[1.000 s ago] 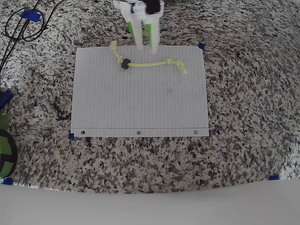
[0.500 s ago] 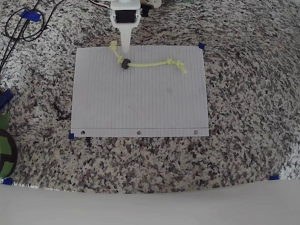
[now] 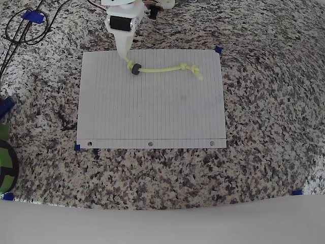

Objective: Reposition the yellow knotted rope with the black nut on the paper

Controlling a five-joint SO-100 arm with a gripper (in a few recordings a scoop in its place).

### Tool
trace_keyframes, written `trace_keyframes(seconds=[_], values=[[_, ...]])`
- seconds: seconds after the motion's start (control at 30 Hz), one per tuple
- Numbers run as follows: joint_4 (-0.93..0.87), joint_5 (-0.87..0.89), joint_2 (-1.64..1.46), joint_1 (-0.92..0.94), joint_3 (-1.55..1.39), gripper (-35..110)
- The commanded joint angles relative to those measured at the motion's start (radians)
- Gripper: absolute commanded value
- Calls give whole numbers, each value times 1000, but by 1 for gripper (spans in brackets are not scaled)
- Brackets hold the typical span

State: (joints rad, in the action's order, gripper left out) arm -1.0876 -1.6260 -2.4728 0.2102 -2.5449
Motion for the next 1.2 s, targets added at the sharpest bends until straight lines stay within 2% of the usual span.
trace_keyframes(seconds=[0.0,0.2,0.7,1.17], values=[[-20,-92,26,17,48,30],[-80,-262,86,55,51,39],[-64,-388,198,135,52,38],[21,-402,301,130,52,37]])
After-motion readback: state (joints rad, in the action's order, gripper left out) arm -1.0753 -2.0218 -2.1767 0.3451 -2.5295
